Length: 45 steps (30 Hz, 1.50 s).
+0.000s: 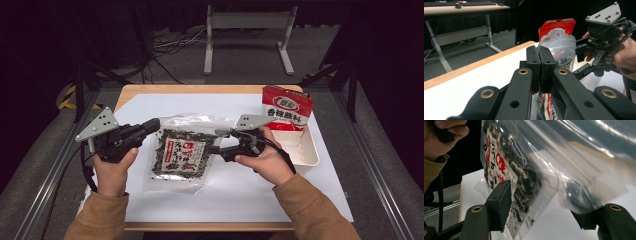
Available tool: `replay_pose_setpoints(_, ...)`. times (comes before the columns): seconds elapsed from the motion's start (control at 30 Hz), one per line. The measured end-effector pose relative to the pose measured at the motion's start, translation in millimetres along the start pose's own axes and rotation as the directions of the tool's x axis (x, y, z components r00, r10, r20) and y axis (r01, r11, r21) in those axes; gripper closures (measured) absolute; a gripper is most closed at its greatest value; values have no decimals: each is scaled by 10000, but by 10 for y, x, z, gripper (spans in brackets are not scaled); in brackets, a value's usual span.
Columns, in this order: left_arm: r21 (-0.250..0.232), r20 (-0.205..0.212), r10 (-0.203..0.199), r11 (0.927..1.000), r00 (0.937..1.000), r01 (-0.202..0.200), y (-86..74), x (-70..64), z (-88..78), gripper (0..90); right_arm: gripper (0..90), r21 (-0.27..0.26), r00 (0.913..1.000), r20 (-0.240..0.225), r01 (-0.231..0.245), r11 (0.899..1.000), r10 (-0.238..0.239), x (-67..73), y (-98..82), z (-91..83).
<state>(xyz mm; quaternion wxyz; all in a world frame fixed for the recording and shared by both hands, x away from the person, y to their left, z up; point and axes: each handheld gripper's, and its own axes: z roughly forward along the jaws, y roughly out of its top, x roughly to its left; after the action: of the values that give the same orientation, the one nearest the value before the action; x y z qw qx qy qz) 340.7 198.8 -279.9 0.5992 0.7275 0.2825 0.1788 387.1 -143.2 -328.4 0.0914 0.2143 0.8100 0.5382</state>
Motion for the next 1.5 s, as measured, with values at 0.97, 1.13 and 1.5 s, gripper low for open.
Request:
replay_pose_setpoints(0.97, -233, 156, 56, 9997, 9999, -53, -24, 35, 22, 786, 770, 1151, 9846, -1706, 581, 9917, -379, 179, 245, -184)
replay_pose_setpoints(1.13, -16, -11, 197, 9998, 9998, -197, -48, 47, 42, 716, 771, 1184, 9883, -1486, 531, 9915, -352, 169, 259, -281)
replay_pose_setpoints(1.5, 666, -759, 445, 9970, 9961, -395, -147, 87, 105, 570, 771, 1473, 9979, -545, 417, 9882, -339, 68, 357, -704)
